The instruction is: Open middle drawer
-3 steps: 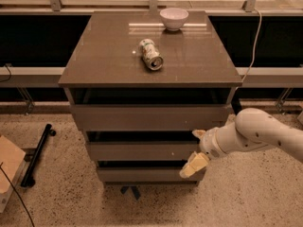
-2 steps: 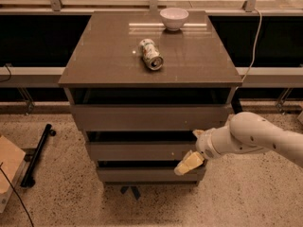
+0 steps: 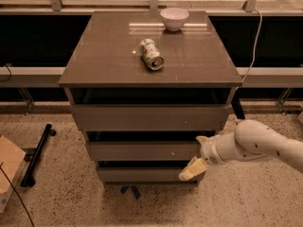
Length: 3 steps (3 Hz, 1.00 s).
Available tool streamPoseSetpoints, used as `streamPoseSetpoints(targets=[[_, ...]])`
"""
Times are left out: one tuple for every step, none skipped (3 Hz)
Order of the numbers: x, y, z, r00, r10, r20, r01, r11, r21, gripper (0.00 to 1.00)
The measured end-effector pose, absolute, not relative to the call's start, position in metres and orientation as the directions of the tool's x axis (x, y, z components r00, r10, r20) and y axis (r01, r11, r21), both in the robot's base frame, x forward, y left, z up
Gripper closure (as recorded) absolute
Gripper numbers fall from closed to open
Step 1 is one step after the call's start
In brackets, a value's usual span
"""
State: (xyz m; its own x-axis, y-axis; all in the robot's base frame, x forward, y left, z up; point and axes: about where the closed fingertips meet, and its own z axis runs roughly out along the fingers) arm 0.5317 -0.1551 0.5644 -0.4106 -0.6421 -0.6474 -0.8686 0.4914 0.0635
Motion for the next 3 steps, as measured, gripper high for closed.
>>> streamPoseSetpoints(targets=[[0.538,-0.158,0.548,-0.395,-0.638,-0.661,-0.878,0.474,0.067,0.0],[0.551,-0.156,0.531,-0.366,-0.635,-0.68,-0.893,0.445,0.065,0.0],[0.566,-0.153,0.517,-0.35,-0.631,-0.692,-0.904,0.422,0.073,0.0]])
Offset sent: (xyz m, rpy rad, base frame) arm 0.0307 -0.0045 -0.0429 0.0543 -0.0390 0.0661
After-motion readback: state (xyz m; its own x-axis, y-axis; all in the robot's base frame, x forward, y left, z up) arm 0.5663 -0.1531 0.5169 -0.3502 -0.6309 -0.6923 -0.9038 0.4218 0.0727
